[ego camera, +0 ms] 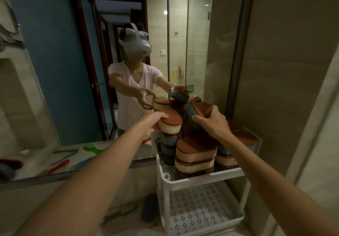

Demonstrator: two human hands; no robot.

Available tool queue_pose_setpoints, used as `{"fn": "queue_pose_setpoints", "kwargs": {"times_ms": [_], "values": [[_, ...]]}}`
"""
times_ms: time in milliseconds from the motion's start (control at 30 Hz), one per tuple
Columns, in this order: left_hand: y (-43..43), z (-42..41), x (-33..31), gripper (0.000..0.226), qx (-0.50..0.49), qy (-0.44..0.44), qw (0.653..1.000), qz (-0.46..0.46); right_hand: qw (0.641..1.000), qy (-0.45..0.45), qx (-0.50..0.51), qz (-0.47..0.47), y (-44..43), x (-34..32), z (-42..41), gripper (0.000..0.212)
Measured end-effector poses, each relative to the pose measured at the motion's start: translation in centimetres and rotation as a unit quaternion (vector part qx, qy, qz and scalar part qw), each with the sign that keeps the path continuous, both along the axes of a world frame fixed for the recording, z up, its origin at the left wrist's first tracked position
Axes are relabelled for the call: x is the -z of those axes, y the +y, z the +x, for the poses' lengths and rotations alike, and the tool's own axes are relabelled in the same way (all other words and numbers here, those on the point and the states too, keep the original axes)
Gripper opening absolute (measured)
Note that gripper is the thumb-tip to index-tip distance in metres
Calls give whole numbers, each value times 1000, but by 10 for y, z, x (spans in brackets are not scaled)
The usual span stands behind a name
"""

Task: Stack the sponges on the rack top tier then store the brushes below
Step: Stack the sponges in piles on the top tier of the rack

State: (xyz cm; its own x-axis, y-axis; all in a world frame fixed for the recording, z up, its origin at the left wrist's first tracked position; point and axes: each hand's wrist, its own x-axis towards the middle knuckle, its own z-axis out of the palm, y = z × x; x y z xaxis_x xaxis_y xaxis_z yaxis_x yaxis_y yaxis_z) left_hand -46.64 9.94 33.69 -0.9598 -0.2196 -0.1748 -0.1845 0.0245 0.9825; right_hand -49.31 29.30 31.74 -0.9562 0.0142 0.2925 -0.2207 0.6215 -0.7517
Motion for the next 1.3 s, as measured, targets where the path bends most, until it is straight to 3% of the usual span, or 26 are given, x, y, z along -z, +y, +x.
{"fn": "queue_pose_setpoints", "kwargs": {"times_ms": [267,333,467,633,833,1067,1300], "values": [[5,-3,9,32,7,-3,1000,-2,1000,-6,11,17,-5,8,0,42],[6,-4,10,35,4,-4,1000,-25,999,-5,15,29,-7,7,1,43],[7,-4,9,18,-16,1,992,-128,998,10,31,53,-12,3,2,58],[11,-7,18,56,7,5,985,-170,994,34,60,82,-22,2,3,68],[19,-5,21,46,5,31,977,-212,990,54,38,123,-30,4,1,66],[20,-3,20,59,47,35,969,-238,984,35,12,176,-27,8,1,53],[21,-4,26,47,61,55,957,-278,961,17,-39,273,-20,12,4,52]]}}
